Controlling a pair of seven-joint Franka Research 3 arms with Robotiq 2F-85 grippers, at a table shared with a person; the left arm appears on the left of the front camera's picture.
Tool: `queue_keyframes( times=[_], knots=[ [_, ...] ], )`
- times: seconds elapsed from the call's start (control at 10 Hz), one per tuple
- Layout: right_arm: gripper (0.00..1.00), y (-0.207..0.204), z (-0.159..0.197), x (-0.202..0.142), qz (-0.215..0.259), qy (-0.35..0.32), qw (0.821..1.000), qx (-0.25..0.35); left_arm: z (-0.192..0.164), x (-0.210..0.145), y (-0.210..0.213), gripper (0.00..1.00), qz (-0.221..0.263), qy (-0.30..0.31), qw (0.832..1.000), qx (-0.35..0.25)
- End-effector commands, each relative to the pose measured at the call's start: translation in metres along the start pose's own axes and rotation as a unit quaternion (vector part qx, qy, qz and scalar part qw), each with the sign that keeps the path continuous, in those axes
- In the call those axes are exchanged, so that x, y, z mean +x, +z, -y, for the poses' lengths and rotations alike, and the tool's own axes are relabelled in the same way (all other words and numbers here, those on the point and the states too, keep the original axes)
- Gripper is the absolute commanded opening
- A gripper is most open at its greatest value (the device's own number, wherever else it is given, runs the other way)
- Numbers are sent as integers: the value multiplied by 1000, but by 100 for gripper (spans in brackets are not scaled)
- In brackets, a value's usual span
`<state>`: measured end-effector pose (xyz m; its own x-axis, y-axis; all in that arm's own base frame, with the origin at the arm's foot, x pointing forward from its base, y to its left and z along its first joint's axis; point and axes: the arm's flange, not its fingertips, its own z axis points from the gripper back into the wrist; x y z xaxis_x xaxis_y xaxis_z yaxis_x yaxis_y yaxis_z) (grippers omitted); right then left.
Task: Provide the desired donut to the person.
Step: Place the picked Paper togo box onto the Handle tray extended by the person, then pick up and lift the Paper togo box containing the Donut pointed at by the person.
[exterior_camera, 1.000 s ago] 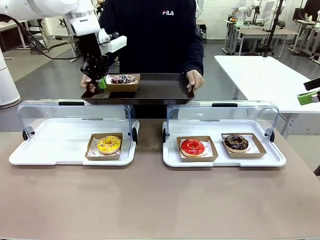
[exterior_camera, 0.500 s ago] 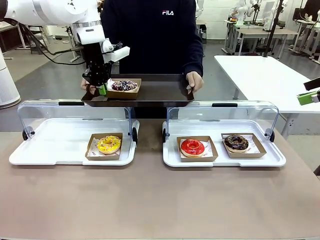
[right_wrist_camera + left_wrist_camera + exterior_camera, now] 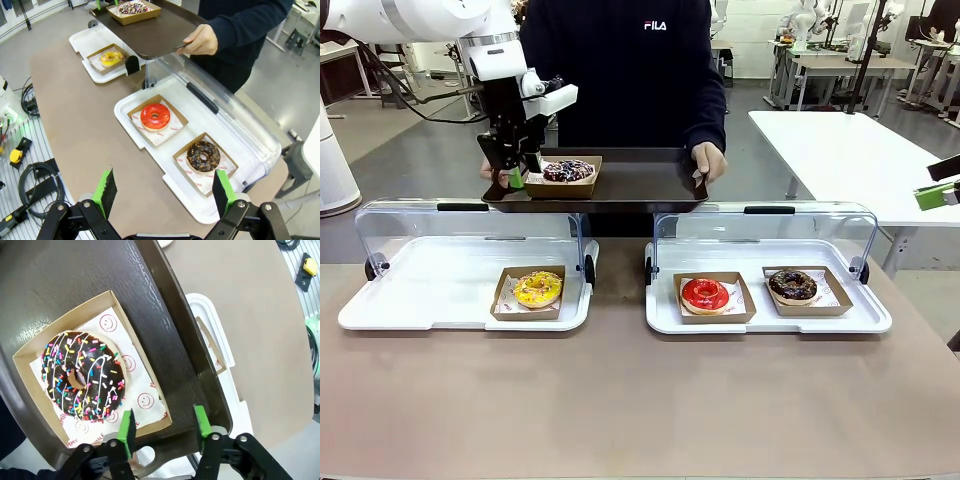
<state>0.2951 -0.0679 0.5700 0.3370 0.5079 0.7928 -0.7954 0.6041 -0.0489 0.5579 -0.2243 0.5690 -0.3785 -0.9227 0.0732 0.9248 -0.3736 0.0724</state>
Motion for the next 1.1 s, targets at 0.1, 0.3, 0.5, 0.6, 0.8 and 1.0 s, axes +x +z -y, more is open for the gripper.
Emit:
queue_keyframes(
  times=[0.1, 0.3, 0.5, 0.6, 0.8, 1.0],
  knots=[
    [100, -3, 1, -1, 9, 1, 1000, 6, 2, -2, 7, 100, 11, 3, 1000, -4],
    [100, -3, 1, -1, 9, 1, 1000, 6, 5, -1, 8, 100, 14, 2, 1000, 2],
    [100, -3, 1, -1, 9, 1, 1000, 6, 18, -5, 18, 100, 22, 6, 1000, 10],
    [100, -3, 1, -1, 9, 1, 1000, 6, 20, -8, 20, 100, 23, 6, 999, -22],
    [100, -3, 1, -1, 9, 1, 1000, 6, 4, -1, 13, 100, 8, 5, 1000, 9],
    [100, -3, 1, -1, 9, 1, 1000, 6, 4, -1, 13, 100, 8, 5, 1000, 9]
  ],
)
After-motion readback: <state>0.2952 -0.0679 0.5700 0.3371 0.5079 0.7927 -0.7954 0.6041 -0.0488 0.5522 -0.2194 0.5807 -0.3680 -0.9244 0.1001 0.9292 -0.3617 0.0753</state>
